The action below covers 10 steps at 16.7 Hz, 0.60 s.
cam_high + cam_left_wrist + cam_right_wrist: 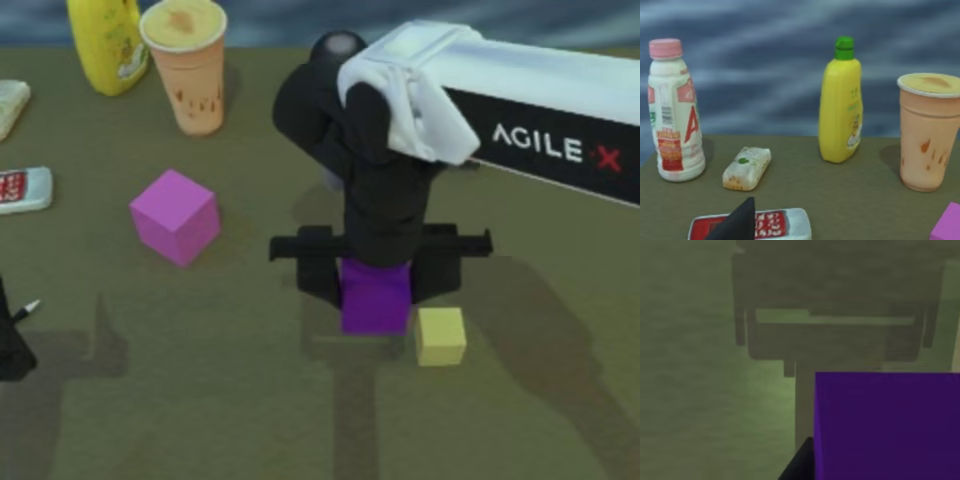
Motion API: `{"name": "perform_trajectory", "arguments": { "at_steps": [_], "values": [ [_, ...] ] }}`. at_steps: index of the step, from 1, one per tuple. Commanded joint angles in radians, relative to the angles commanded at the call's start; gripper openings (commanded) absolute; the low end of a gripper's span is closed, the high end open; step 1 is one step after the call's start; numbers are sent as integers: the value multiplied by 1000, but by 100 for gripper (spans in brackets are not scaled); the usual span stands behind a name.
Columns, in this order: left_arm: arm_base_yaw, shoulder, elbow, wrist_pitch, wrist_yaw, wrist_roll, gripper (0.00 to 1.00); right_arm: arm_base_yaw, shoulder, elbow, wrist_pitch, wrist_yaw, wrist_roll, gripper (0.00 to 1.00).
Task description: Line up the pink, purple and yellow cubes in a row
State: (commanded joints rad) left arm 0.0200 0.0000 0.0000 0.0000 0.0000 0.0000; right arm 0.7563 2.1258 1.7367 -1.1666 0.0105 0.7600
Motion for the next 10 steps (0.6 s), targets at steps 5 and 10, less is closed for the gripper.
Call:
{"name": "perform_trajectory", "arguments": {
  "at_steps": [5, 10],
  "values": [
    [0, 0, 0, 0, 0, 0, 100, 0, 0, -4, 5, -1, 3, 0],
    [0, 0, 0, 0, 0, 0, 100, 1, 43, -98, 146, 0, 5, 0]
  ]
}}
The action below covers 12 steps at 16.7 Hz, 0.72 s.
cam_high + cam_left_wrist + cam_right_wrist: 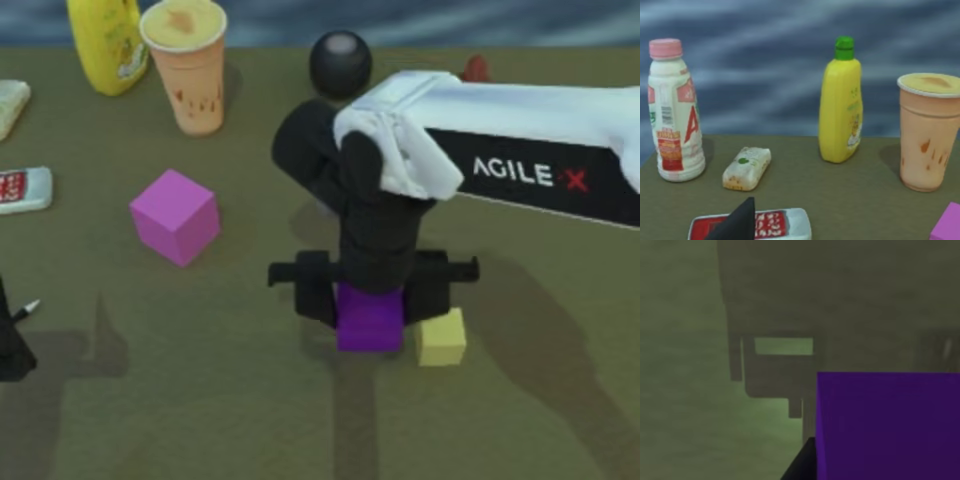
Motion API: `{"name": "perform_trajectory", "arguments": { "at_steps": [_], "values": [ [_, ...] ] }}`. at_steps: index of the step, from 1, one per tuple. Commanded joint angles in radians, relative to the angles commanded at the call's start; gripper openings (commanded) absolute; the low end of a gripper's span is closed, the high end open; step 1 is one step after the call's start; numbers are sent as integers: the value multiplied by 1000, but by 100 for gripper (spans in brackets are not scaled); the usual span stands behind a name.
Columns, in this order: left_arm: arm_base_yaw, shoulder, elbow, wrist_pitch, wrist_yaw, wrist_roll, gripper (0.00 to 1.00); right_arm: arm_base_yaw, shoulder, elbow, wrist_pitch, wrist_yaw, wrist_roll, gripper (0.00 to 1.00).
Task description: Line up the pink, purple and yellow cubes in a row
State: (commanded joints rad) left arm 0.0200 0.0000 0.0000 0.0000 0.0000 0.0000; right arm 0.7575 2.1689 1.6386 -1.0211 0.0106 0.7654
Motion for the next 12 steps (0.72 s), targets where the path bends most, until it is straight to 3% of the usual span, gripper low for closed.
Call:
{"name": "perform_trajectory", "arguments": {
  "at_steps": [7, 12],
  "values": [
    [0, 0, 0, 0, 0, 0, 100, 4, 34, -64, 94, 1, 0, 0],
    [0, 0, 0, 0, 0, 0, 100, 4, 34, -64, 94, 1, 0, 38]
  ]
}}
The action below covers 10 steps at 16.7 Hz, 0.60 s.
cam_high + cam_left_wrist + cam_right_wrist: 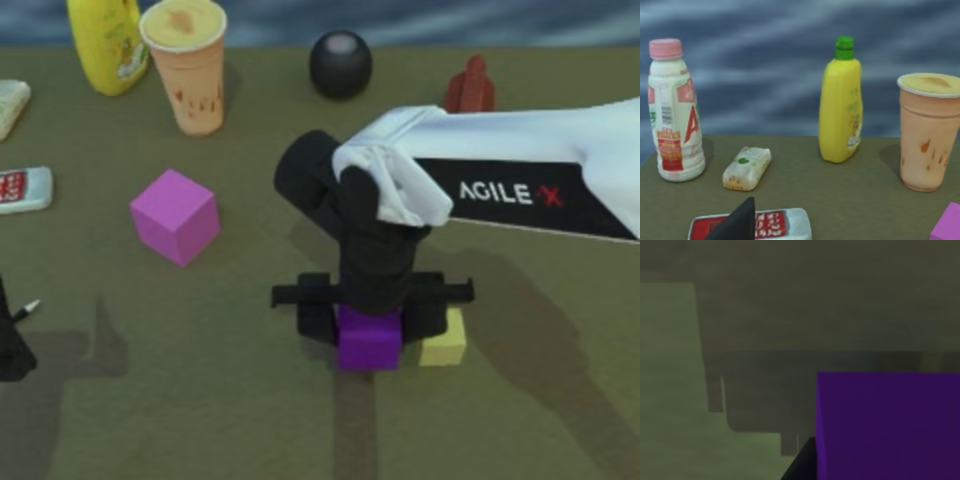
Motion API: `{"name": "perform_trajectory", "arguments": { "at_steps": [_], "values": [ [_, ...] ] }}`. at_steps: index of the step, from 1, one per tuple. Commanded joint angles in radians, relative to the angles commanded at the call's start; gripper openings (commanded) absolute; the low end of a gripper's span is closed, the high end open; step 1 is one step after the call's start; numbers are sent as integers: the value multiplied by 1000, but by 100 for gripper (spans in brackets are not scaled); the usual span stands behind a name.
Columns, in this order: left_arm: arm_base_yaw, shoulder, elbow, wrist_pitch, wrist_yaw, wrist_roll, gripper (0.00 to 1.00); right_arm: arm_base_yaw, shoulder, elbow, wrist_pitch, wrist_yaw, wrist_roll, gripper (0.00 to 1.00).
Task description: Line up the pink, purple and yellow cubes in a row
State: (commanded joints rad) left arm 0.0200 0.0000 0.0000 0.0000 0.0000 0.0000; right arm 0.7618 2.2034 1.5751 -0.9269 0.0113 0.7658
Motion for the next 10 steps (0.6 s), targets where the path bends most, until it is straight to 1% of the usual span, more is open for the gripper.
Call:
{"name": "perform_trajectory", "arguments": {
  "at_steps": [8, 9, 10],
  "values": [
    [0, 0, 0, 0, 0, 0, 100, 0, 0, 0, 0, 0, 0, 98],
    [0, 0, 0, 0, 0, 0, 100, 0, 0, 0, 0, 0, 0, 100],
    [0, 0, 0, 0, 0, 0, 100, 0, 0, 0, 0, 0, 0, 100]
  ]
}}
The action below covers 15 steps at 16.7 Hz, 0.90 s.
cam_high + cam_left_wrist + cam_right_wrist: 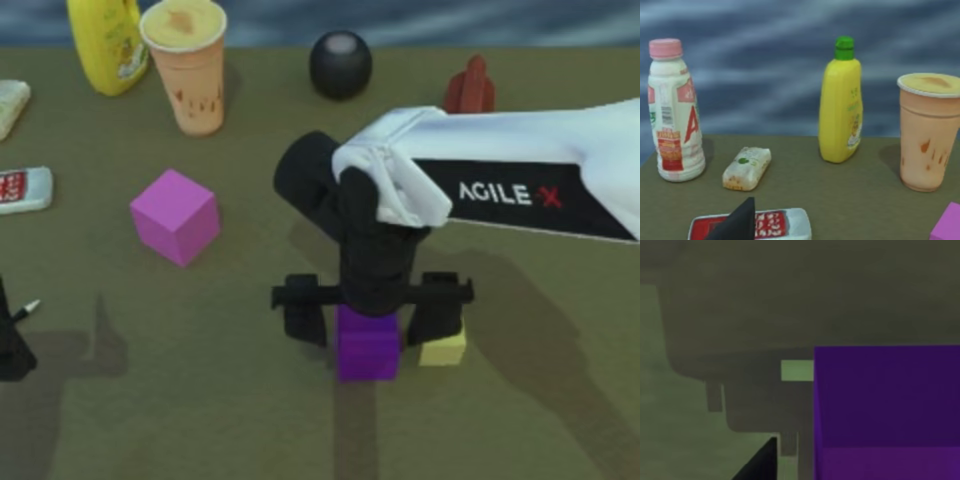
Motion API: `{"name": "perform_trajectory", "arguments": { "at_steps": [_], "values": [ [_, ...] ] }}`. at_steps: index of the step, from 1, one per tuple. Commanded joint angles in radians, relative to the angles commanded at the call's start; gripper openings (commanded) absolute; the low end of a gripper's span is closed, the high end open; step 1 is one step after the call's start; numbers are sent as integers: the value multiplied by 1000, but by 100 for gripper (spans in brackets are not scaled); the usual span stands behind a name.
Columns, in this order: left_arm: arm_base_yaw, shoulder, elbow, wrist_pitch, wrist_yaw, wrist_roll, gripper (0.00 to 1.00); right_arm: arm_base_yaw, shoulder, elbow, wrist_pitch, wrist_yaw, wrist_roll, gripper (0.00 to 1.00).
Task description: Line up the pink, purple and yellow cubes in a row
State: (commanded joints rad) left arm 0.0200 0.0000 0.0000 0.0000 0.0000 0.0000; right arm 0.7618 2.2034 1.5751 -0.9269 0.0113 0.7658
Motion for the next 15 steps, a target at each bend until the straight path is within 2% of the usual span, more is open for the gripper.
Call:
{"name": "perform_trajectory", "arguments": {
  "at_steps": [9, 15],
  "values": [
    [0, 0, 0, 0, 0, 0, 100, 1, -5, 15, -17, 0, 0, 100],
    [0, 0, 0, 0, 0, 0, 100, 8, -68, 147, -221, -1, 0, 100]
  ]
}}
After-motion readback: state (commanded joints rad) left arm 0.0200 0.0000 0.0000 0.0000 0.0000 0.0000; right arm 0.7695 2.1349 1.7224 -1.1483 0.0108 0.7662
